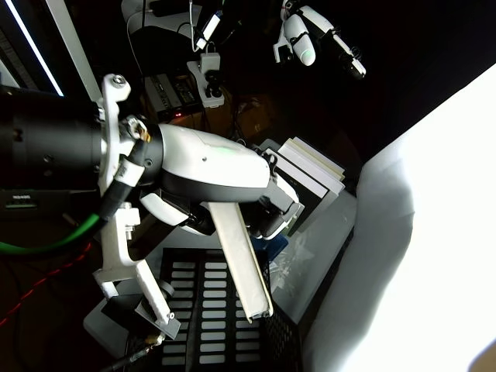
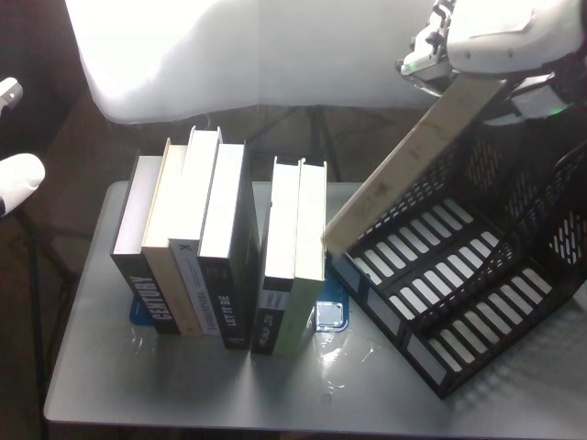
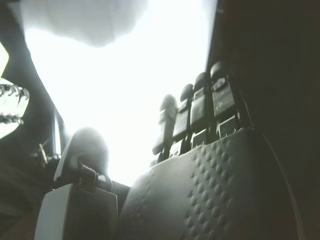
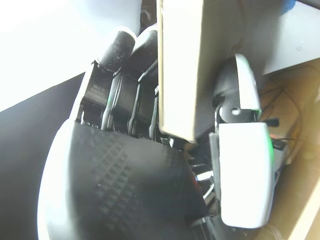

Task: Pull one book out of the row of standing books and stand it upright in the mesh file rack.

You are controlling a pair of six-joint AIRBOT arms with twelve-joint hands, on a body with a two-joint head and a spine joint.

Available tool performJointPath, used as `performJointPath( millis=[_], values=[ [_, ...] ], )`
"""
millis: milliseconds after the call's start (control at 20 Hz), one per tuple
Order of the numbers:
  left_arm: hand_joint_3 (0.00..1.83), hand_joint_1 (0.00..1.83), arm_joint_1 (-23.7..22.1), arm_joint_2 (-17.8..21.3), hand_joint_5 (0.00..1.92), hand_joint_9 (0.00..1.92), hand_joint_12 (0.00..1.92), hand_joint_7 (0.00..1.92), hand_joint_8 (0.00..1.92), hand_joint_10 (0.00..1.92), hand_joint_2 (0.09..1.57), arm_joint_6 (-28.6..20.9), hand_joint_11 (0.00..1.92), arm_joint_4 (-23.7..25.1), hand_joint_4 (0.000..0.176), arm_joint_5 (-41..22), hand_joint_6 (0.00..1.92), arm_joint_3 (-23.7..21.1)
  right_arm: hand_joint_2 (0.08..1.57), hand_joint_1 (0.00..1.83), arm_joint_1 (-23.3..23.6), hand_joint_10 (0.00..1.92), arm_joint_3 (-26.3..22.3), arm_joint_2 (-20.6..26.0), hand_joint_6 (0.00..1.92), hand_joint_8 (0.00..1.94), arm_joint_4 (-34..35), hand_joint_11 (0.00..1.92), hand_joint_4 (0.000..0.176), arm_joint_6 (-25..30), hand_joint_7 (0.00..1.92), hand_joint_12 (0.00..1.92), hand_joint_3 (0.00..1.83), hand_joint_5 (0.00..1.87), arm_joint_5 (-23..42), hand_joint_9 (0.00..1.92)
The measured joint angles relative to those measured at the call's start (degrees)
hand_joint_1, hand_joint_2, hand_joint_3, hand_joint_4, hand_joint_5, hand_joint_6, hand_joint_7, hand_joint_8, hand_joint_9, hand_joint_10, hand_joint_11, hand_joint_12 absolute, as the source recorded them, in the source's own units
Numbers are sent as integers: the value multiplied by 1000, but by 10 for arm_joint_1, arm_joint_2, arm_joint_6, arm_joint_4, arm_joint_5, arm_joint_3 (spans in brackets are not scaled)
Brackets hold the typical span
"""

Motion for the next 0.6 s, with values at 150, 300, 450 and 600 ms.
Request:
performJointPath(
  millis=[150,300,450,600],
  values=[
    [0,244,0,-5,95,0,0,0,0,0,1366,0,0,-4,62,0,2,0,1379,1053,-7,1548,11,-9,1701,1625,-12,555,2,0,600,1901,0,495,-6,579],
    [0,235,0,-7,102,0,0,0,0,0,1363,0,0,1,59,1,5,0,1305,1113,-7,1352,12,-9,1469,1530,-37,480,2,77,685,1762,0,631,-9,629],
    [0,261,1,-7,107,0,0,0,0,0,1367,0,0,-4,55,0,4,0,1305,1116,-7,1439,11,-4,1475,1538,-126,445,0,184,691,1854,7,612,-6,577],
    [0,290,2,-7,125,0,0,9,3,0,1366,0,0,-4,38,1,8,0,1288,1138,-7,1448,11,-4,1416,1514,-204,511,0,184,753,1882,0,621,7,650]
  ],
)
